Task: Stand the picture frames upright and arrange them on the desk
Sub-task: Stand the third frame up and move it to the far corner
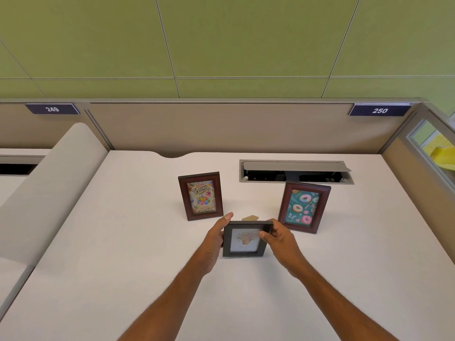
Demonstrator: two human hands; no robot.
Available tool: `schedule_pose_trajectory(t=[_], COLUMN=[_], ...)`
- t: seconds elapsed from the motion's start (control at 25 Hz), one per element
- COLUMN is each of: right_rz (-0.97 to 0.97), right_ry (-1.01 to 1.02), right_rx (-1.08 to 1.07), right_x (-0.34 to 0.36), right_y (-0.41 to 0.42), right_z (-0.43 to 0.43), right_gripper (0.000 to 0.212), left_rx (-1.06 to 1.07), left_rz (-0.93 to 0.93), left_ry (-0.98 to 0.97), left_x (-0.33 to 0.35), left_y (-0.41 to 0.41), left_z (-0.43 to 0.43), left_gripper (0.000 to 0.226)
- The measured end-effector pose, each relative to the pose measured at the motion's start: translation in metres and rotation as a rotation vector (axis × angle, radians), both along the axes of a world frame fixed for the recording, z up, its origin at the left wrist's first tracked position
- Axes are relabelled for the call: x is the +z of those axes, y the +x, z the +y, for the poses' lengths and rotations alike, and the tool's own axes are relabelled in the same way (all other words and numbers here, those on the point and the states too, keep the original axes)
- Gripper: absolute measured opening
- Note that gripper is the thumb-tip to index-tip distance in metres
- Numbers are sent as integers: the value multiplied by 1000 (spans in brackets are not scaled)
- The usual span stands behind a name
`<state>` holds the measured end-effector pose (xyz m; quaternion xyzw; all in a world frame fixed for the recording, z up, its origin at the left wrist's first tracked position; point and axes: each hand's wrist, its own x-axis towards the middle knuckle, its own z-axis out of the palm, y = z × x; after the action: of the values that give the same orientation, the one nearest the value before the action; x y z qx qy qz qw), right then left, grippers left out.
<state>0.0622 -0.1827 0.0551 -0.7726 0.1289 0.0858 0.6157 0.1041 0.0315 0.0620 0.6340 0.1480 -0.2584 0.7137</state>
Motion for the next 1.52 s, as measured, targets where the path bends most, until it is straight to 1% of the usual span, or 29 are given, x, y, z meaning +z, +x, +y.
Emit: schedule_pose_trajectory(t=[0.08, 0.2, 0.24, 0.36, 0.4, 0.56, 0.68, 0.72, 0.88, 1.0, 1.12, 1.2, 1.32, 1.52], right_rz=[-16, -30, -31, -35, -36, -19, 4, 13, 39, 50, 72, 77, 95, 116], right_ry=[-11, -8, -4, 2, 6, 22, 12, 18, 13, 19, 7, -35, -71, -5], right_rx=[1, -2, -2, -1, 1, 4, 10, 13, 9, -4, -11, -11, -10, -58], right_x=[-1, -1, -1, -3, -3, -5, -3, -4, -8, -12, -15, -19, -28, -20], right_y=[1, 5, 7, 12, 14, 23, 28, 29, 31, 25, 17, 11, 2, -9], right_z=[-2, -2, -2, 0, 0, 4, 7, 8, 8, 7, 4, 0, -6, -1], right_gripper=[20, 20, 20, 19, 19, 20, 23, 23, 26, 26, 24, 29, 44, 54], left_rx=[16, 30, 39, 37, 33, 37, 27, 27, 15, 3, 30, 45, 47, 94], left_rz=[-3, 5, 14, 18, 25, 57, 92, 100, 109, 115, 145, 169, 193, 219], left_ry=[-19, -30, -37, -57, -61, -63, -61, -59, -58, -43, -20, 1, 31, 34], left_x=[-1, 1, 1, -3, -4, -8, -10, -11, -11, -19, -26, -32, -40, -50], left_y=[0, 3, 5, 12, 14, 20, 27, 29, 29, 25, 19, 14, 5, -10], left_z=[-2, -5, -5, -4, -3, -1, -1, -1, 1, 9, 23, 35, 52, 69], left_gripper=[56, 56, 60, 81, 84, 76, 64, 65, 83, 101, 98, 93, 91, 88])
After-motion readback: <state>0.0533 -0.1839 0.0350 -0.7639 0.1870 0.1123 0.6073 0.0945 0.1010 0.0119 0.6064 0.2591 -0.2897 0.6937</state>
